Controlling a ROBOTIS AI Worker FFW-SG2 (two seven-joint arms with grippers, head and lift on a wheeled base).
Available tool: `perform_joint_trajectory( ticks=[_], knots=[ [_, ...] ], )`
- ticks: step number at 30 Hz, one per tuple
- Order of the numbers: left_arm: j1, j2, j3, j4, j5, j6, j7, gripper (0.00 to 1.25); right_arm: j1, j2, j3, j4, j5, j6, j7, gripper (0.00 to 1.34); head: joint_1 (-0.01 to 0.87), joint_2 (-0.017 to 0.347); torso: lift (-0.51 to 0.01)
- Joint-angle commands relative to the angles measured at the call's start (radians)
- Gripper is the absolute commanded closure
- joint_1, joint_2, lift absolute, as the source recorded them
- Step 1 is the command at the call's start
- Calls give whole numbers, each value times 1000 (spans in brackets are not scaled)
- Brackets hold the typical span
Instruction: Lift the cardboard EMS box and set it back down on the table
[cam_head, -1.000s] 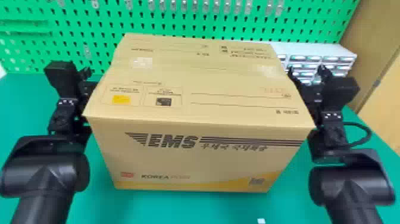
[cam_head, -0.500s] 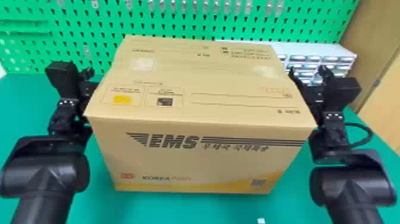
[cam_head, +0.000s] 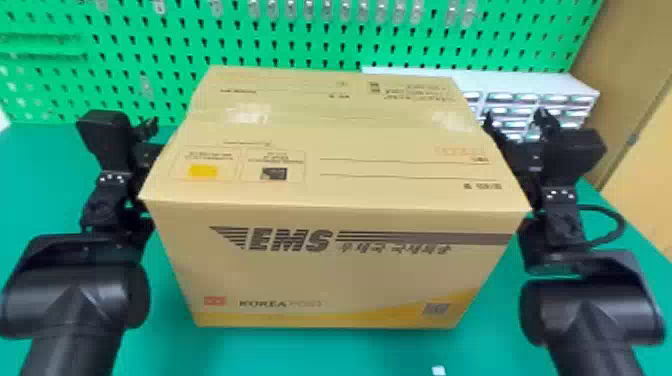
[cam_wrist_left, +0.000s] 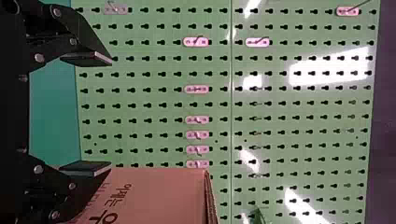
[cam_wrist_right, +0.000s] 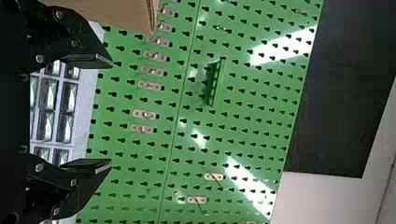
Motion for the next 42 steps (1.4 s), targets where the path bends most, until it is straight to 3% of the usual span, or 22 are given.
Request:
perform_joint_trajectory(
  ticks=[1, 31, 42],
  knots=[
    [0, 0, 0, -1, 0, 0, -2, 463, 0, 2, 0, -3, -2, 0, 0, 502, 678, -14, -96],
    [9, 0, 19, -3, -17, 21, -2, 463, 12, 12, -7, -1, -2, 17, 0, 504, 678, -14, -96],
    [34, 0, 45, 37, -31, 21, -1, 463, 26, 15, -34, 63, -15, 18, 1, 504, 678, -14, -96]
  ],
)
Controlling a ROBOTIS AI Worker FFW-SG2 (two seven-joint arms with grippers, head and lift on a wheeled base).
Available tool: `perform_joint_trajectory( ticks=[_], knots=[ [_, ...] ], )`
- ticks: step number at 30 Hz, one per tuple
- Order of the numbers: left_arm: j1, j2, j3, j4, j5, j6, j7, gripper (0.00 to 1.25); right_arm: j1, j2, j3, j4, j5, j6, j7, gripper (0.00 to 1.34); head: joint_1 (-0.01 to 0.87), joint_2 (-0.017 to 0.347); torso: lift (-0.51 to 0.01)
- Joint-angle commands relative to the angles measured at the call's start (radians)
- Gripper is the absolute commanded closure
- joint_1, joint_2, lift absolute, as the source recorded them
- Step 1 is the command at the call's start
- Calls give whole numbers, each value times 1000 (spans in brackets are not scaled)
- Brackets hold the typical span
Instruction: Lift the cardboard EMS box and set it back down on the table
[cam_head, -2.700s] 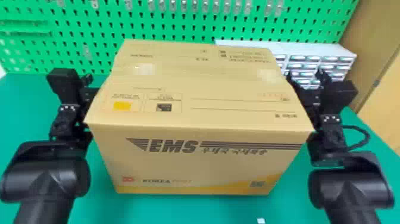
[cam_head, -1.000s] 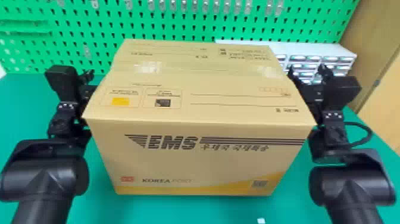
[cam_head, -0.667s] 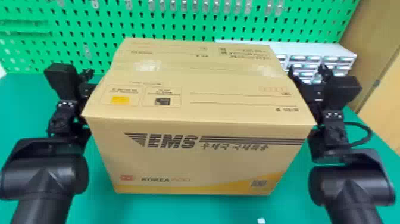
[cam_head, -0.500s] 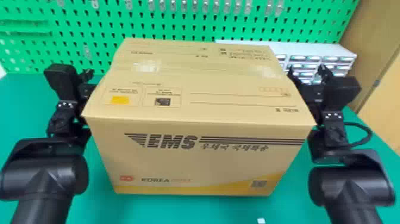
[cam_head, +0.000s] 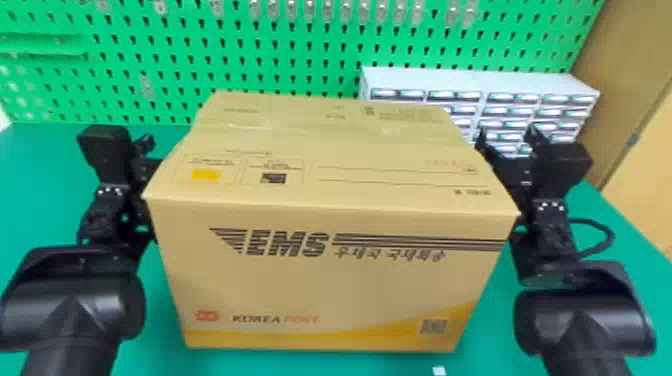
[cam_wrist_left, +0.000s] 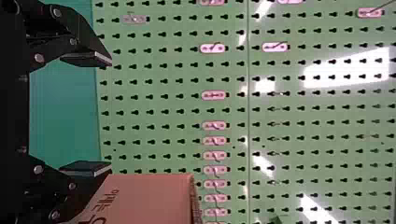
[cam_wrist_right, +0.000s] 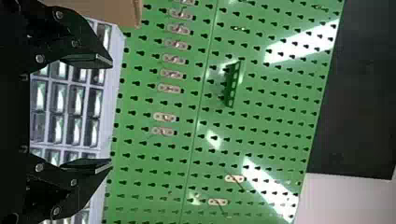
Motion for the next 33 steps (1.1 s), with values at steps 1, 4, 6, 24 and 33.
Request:
perform_joint_trajectory(
  ticks=[1, 4, 6, 24, 33],
  knots=[
    [9, 0, 8, 30, -10, -1, 0, 463, 14, 5, -19, 22, -3, 0, -1, 504, 678, -14, -96],
    [20, 0, 8, 42, -11, -1, 0, 463, 20, 7, -21, 33, -3, 2, -1, 504, 678, -14, -96],
    [25, 0, 11, 47, -20, -1, 0, 463, 26, 10, -22, 36, -3, 6, -1, 504, 678, -14, -96],
    [45, 0, 97, 42, -43, -5, 0, 463, 81, 8, -85, -18, -1, 17, -1, 504, 678, -14, -96],
    [80, 0, 179, 6, -47, -5, 0, 463, 147, 11, -190, -99, -8, 23, 1, 504, 678, -14, -96]
  ],
)
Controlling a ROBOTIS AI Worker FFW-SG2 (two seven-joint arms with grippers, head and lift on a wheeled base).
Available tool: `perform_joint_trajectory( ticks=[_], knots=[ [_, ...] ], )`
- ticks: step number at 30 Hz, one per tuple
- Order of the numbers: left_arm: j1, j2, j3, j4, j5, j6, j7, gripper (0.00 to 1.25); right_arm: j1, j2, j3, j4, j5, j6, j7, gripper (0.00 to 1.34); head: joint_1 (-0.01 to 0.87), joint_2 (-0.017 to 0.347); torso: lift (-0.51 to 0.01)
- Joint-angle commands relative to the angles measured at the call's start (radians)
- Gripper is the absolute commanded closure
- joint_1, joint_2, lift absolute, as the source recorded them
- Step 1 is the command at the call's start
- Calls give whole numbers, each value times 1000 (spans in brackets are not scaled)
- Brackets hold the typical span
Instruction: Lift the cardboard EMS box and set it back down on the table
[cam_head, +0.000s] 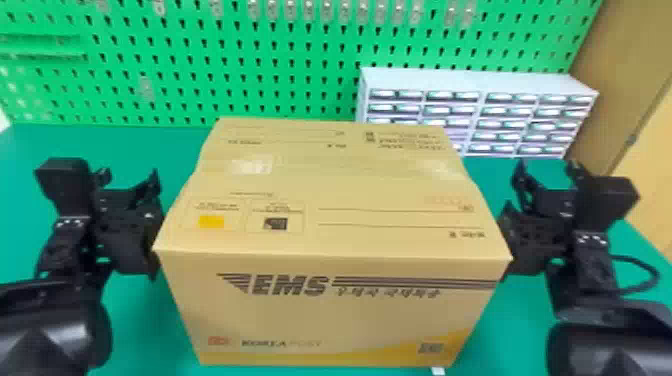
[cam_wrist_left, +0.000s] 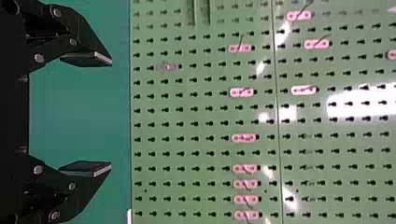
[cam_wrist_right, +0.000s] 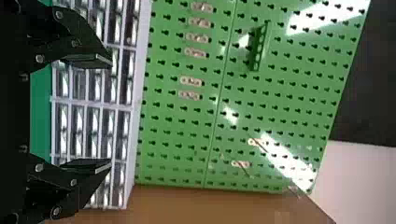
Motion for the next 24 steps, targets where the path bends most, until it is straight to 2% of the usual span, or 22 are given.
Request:
perform_joint_trajectory(
  ticks=[1, 5, 7, 13, 24],
  knots=[
    [27, 0, 30, -13, 7, 0, -2, 463, 35, 2, -49, -28, -15, 6, 0, 504, 678, -14, -96],
    [47, 0, 30, -15, 17, 0, 0, 463, 67, -3, -75, -40, -26, 6, 0, 504, 678, -14, -96],
    [57, 0, 33, -16, 27, 0, 0, 463, 84, 6, -90, -45, -26, 6, 0, 504, 678, -14, -96],
    [79, 0, 34, -32, 49, 0, 0, 463, 105, 13, -98, -61, -24, 6, 0, 504, 678, -14, -96],
    [80, 0, 19, -41, 73, 0, 0, 463, 102, 17, -90, -68, -24, 4, 0, 504, 678, -14, -96]
  ],
)
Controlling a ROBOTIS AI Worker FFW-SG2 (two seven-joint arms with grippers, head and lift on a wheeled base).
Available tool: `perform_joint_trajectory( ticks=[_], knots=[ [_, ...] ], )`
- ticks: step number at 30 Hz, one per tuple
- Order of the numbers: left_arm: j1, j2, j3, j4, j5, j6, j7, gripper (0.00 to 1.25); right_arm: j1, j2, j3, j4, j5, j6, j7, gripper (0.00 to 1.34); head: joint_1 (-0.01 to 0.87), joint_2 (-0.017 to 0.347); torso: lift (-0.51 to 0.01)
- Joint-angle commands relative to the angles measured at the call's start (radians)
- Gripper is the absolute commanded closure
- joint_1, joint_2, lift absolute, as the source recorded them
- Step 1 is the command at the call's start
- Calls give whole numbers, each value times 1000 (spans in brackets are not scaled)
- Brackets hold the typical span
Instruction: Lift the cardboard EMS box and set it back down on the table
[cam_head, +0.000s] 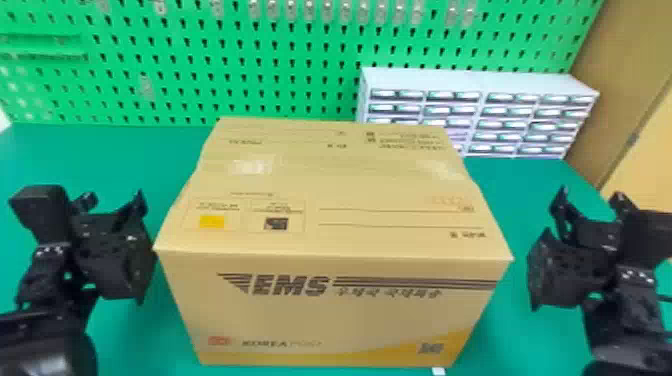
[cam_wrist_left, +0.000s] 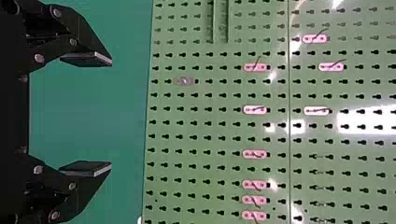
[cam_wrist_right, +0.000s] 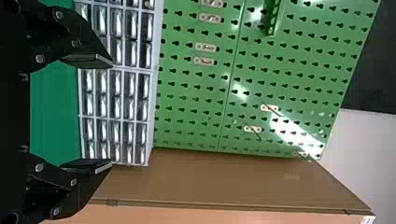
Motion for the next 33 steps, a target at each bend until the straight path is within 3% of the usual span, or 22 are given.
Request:
perform_joint_trajectory(
  ticks=[1, 33],
  knots=[
    [1, 0, -5, -3, 6, 0, 0, 463, -4, 2, 5, -1, 2, 0, 0, 504, 678, -14, -96],
    [-18, 0, -45, -32, 2, 9, 0, 463, -29, 11, 8, -1, 28, -36, -2, 504, 678, -14, -96]
  ],
)
